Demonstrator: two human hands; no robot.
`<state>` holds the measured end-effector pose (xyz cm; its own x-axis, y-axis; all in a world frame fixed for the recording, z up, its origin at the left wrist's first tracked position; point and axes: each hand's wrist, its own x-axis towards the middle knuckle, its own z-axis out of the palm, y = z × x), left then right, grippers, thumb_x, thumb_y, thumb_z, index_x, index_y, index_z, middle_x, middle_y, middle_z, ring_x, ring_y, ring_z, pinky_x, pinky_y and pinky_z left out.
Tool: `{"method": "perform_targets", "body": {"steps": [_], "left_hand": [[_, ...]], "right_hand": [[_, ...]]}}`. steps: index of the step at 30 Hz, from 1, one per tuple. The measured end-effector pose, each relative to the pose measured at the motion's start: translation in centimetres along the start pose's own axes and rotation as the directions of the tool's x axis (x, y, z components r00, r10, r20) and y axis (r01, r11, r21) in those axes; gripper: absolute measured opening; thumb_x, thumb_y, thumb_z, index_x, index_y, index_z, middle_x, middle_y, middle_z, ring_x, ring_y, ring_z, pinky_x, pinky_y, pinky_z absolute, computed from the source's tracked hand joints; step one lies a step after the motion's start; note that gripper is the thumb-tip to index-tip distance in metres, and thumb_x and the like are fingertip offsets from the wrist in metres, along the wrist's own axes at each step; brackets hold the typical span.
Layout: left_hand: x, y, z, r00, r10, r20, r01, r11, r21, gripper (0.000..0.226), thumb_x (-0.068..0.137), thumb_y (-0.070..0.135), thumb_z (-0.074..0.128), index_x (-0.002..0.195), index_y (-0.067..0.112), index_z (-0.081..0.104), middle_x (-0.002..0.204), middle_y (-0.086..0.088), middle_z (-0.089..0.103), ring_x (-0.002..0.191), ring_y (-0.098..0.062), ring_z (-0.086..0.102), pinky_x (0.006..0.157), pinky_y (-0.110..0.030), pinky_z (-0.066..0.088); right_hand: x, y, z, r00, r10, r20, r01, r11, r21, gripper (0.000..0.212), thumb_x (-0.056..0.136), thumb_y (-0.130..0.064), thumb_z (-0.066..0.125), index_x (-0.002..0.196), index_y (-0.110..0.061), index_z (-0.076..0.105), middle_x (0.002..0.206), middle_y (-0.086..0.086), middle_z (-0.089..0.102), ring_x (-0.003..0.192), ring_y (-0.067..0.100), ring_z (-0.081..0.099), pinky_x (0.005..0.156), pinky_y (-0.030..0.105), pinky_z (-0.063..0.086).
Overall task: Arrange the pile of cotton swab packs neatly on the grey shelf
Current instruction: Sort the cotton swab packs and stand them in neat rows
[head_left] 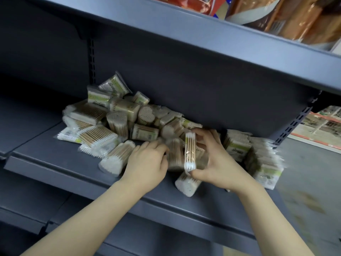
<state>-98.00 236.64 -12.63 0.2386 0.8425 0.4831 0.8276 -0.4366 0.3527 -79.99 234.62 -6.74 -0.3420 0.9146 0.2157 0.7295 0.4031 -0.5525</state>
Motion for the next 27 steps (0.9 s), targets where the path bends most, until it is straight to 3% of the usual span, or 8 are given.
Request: {"method": "perform_targets", "body": {"steps": [5,8,11,14,17,22,25,27], "left_hand": [[0.5,1.7,0.8,0.998,0.046,0.043,-0.045,0.999,-0.028,0.034,0.079,0.028,0.036,0.082,0.014,0.068,0.078,-0.004,0.066,0.068,-0.027,0.061,0.055,-0.037,0.048],[0.9,2.9,1.2,0.995,0.086,0.056,-0.084,0.995,-0.053,0.036,0.079,0.028,0.034,0.084,0.015,0.067,0.079,-0.002,0.067,0.068,-0.026,0.061,0.057,-0.032,0.044],[1.7,4.3,1.7,0.988,0.133,0.073,-0.126,0.988,-0.089,0.038,0.080,0.030,0.032,0.082,0.014,0.066,0.079,-0.003,0.065,0.070,-0.026,0.059,0.060,-0.030,0.040],[2.5,6.0,2.6,0.980,0.189,0.063,-0.182,0.978,-0.101,0.043,0.081,0.032,0.029,0.077,0.011,0.066,0.078,-0.005,0.063,0.070,-0.028,0.058,0.061,-0.033,0.041],[3.0,7.8,3.4,0.975,0.195,0.106,-0.183,0.976,-0.116,0.041,0.090,0.028,0.029,0.088,0.008,0.066,0.093,-0.009,0.061,0.086,-0.030,0.055,0.072,-0.036,0.040],[3.2,10.4,4.4,0.974,0.178,0.138,-0.159,0.978,-0.133,0.034,0.098,0.026,0.033,0.114,0.015,0.061,0.117,-0.002,0.057,0.105,-0.024,0.048,0.085,-0.032,0.036],[3.2,11.4,4.9,0.971,0.195,0.140,-0.170,0.971,-0.169,0.031,0.098,0.023,0.034,0.111,0.016,0.061,0.120,0.001,0.055,0.106,-0.024,0.047,0.085,-0.032,0.034],[3.3,11.8,5.2,0.970,0.204,0.130,-0.179,0.967,-0.182,0.029,0.097,0.022,0.033,0.105,0.014,0.060,0.120,0.000,0.055,0.107,-0.025,0.046,0.087,-0.032,0.034]], "right_hand": [[-2.6,2.0,-1.7,0.996,0.014,-0.089,-0.012,1.000,0.029,0.081,0.062,-0.015,0.079,0.114,-0.051,0.028,0.123,-0.013,0.038,0.113,-0.002,0.043,0.095,0.013,0.035],[-4.1,3.2,-2.5,0.989,0.055,-0.136,-0.044,0.995,0.085,0.078,0.062,-0.028,0.080,0.122,-0.042,0.032,0.126,-0.013,0.046,0.116,0.001,0.048,0.097,0.025,0.042],[-5.5,3.8,-3.3,0.982,0.080,-0.171,-0.055,0.987,0.149,0.077,0.060,-0.042,0.077,0.122,-0.041,0.032,0.127,-0.019,0.048,0.118,-0.001,0.048,0.097,0.020,0.041],[-6.8,4.5,-3.9,0.974,0.101,-0.202,-0.059,0.977,0.204,0.072,0.060,-0.035,0.074,0.115,-0.052,0.031,0.118,-0.031,0.049,0.116,-0.001,0.051,0.093,0.017,0.042],[-7.9,5.2,-4.2,0.967,0.116,-0.228,-0.062,0.971,0.231,0.072,0.060,-0.032,0.069,0.118,-0.042,0.028,0.114,-0.038,0.047,0.111,-0.005,0.052,0.087,0.010,0.041],[-9.6,6.4,-4.6,0.958,0.150,-0.246,-0.079,0.958,0.274,0.075,0.060,-0.016,0.068,0.118,-0.037,0.027,0.112,-0.040,0.047,0.108,-0.005,0.054,0.083,0.009,0.042],[-10.2,7.1,-4.7,0.945,0.153,-0.289,-0.070,0.958,0.278,0.076,0.062,-0.001,0.067,0.119,-0.036,0.030,0.114,-0.034,0.050,0.107,-0.001,0.056,0.084,0.012,0.043],[-10.6,7.4,-4.7,0.941,0.156,-0.301,-0.067,0.957,0.284,0.076,0.062,-0.006,0.069,0.121,-0.035,0.030,0.116,-0.032,0.050,0.110,0.001,0.055,0.087,0.014,0.043]]}}
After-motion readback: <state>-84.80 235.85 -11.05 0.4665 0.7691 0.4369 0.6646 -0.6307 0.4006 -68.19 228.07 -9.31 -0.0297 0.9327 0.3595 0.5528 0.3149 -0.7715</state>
